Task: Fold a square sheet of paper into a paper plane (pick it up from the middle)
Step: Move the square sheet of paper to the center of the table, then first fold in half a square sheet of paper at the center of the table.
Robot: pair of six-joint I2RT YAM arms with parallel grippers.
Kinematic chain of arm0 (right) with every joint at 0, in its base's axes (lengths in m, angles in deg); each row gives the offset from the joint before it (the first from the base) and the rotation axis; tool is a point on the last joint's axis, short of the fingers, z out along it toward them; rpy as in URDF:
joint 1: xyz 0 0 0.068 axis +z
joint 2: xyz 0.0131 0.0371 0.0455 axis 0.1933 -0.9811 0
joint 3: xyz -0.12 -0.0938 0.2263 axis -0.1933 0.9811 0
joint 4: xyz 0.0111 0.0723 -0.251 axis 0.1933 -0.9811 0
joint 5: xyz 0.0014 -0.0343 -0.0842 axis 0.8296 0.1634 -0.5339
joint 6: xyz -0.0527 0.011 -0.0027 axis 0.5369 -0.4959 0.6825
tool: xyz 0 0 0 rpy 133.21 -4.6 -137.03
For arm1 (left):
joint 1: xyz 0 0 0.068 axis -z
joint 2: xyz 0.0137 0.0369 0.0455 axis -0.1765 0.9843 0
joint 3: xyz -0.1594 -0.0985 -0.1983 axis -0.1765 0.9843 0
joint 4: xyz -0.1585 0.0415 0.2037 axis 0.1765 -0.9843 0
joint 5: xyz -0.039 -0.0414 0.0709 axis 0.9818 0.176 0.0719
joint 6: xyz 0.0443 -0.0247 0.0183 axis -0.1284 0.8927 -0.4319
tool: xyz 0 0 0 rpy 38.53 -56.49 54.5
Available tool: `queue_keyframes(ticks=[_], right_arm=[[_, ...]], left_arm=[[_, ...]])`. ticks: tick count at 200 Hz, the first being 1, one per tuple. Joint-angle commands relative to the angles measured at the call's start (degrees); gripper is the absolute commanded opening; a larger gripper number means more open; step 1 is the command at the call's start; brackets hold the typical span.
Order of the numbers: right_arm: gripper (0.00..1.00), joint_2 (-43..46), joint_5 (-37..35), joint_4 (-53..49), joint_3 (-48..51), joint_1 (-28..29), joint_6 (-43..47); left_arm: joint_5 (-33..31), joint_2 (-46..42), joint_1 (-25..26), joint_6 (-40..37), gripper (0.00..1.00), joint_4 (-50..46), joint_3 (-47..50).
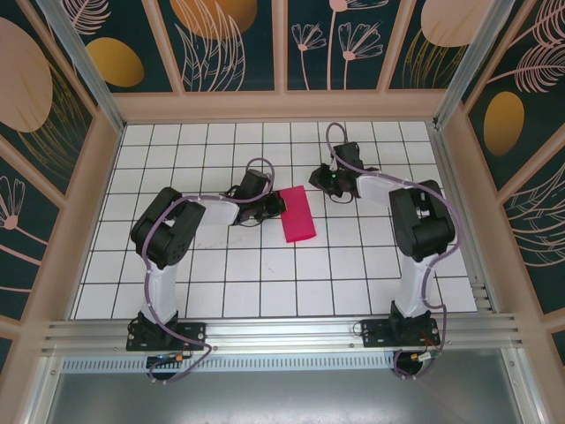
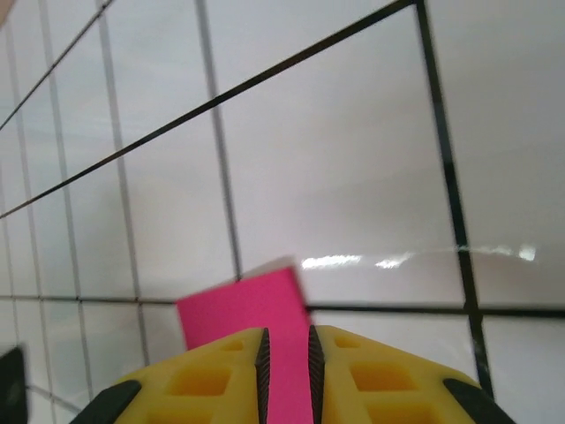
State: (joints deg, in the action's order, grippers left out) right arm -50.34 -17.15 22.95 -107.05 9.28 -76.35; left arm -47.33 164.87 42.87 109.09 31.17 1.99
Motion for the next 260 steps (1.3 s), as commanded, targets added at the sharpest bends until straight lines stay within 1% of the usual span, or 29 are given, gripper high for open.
queue_keyframes(ticks=[1,16,26,48,68,77,107,142,165,195,214,260], right_arm=[[0.22,5.5,-1.4,-2.2,4.3,2.7,5.5],[0.22,7.9,-0.8,-3.4,6.9,4.3,7.2],[0.22,9.0,0.3,-3.9,8.3,5.8,8.3],[0.22,9.2,1.1,-5.1,10.0,8.9,9.2],[0.2,7.6,3.8,-4.4,10.1,10.6,9.4],[0.18,6.4,4.8,-4.2,9.5,12.4,9.6],[0.14,3.2,6.8,-3.5,8.2,13.1,9.2],[0.12,0.1,8.1,-4.7,7.8,13.1,10.9],[0.11,-1.2,8.6,-5.7,7.7,13.1,12.1],[0.1,-1.8,8.1,-6.5,7.6,12.7,13.8],[0.1,-1.5,8.3,-6.6,7.8,12.1,15.0],[0.09,-1.2,10.4,-5.8,8.0,11.3,15.6]], left_arm=[[-4.5,1.0,0.1,-2.4,0.02,-11.8,4.5],[-3.9,-1.3,0.1,-2.4,0.02,-11.3,5.6],[-3.8,-2.7,0.1,-2.4,0.02,-11.2,8.3],[-4.7,-6.2,0.1,-2.6,0.02,-11.5,12.0],[-4.9,-8.8,0.1,-2.2,0.02,-11.5,14.7],[-4.7,-9.8,0.1,-1.8,0.02,-11.1,15.9],[-5.3,-12.4,0.0,-1.2,0.03,-11.3,17.5],[-3.3,-14.1,0.0,-0.5,0.03,-10.0,15.6],[-1.6,-14.8,0.1,-0.3,0.06,-8.2,12.9],[3.0,-14.8,0.0,3.1,0.11,0.6,10.4],[5.3,-13.1,0.0,5.3,0.12,5.5,8.5],[2.4,-4.1,-0.1,3.2,0.09,-0.6,-0.3]])
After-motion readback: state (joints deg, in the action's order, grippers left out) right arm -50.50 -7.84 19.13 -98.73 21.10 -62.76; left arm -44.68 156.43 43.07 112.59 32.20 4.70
